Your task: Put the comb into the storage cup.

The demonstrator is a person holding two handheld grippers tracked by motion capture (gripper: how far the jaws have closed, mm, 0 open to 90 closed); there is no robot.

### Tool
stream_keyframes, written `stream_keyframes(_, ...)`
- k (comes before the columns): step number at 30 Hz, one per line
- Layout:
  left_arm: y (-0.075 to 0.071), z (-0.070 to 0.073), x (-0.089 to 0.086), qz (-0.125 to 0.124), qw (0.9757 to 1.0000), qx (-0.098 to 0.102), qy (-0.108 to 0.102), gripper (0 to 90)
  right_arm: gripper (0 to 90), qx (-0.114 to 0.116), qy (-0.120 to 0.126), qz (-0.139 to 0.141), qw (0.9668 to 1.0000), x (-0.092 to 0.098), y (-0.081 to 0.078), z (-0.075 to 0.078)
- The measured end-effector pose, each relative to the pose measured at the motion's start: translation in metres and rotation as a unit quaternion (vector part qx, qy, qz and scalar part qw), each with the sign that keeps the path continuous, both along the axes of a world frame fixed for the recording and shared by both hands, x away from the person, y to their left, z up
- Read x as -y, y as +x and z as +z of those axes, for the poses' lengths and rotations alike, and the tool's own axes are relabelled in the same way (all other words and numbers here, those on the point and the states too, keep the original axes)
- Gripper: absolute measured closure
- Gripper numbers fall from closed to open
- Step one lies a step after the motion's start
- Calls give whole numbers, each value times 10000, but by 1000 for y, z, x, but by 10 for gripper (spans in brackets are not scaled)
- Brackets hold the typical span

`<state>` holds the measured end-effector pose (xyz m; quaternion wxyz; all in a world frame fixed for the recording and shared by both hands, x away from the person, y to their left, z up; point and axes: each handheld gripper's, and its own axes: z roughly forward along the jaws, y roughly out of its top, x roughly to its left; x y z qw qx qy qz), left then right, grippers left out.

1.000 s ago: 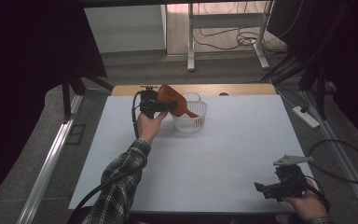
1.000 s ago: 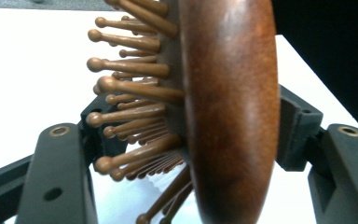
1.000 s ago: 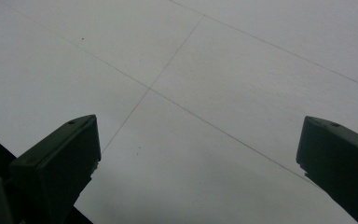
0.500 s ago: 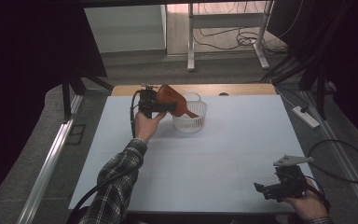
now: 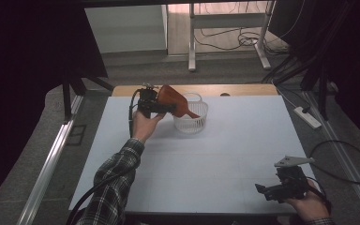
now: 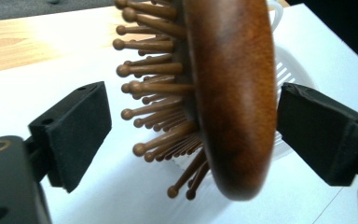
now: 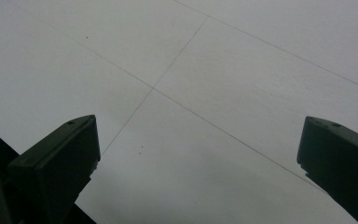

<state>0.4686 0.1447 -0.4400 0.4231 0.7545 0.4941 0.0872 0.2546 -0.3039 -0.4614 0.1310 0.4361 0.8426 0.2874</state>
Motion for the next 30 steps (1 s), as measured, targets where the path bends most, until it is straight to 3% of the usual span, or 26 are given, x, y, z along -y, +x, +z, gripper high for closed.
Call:
stream_keyframes(15,-2,7,-4,-192,9998,33,44,33,0,18,-5,-3,10000,0,0,0)
stream_keyframes(19,-3,10,-5,-251,9994,88,227,22,0,32,19,-32,10000,0,-1,1)
stream_keyframes(30,-8,16,-7,-301,9983,228,447,16,0,60,13,-39,10000,0,-1,1)
